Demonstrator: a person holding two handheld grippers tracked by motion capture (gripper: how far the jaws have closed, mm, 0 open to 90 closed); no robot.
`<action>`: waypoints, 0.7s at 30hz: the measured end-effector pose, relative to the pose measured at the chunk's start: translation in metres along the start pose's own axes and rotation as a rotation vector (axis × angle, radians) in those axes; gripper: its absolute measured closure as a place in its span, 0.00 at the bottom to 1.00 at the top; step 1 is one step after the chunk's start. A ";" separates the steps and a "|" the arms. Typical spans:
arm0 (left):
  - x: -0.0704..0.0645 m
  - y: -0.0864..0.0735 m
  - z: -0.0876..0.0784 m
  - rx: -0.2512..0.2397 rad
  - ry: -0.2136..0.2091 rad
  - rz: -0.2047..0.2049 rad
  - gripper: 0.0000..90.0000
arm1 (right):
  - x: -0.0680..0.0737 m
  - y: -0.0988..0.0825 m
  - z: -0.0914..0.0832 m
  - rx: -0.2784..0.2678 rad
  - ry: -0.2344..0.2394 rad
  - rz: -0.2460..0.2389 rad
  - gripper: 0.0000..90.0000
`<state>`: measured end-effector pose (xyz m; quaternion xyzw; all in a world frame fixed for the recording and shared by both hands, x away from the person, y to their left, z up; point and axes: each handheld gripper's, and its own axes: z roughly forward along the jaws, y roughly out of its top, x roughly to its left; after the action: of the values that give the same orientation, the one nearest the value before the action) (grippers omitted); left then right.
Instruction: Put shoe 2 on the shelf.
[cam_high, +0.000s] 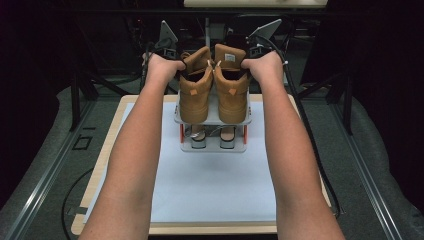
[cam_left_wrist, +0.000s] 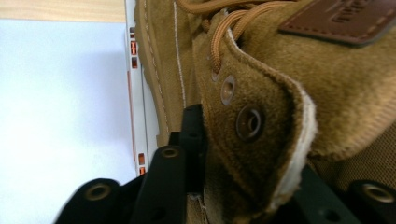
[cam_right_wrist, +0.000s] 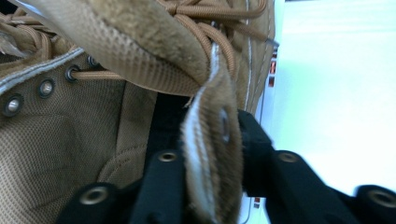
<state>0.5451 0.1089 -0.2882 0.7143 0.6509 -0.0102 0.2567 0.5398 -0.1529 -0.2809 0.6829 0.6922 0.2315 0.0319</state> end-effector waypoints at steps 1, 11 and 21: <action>0.001 0.000 0.000 -0.006 -0.003 -0.001 0.79 | 0.000 0.000 0.000 -0.001 0.002 -0.009 0.76; 0.002 0.000 -0.001 -0.017 -0.004 0.010 0.68 | -0.001 -0.002 -0.002 -0.034 0.012 -0.044 0.66; 0.007 0.001 -0.005 -0.015 -0.035 0.007 0.61 | -0.008 -0.001 -0.011 -0.021 0.102 -0.013 0.59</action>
<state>0.5455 0.1177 -0.2859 0.7143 0.6440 -0.0171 0.2733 0.5357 -0.1640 -0.2732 0.6654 0.6948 0.2730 0.0050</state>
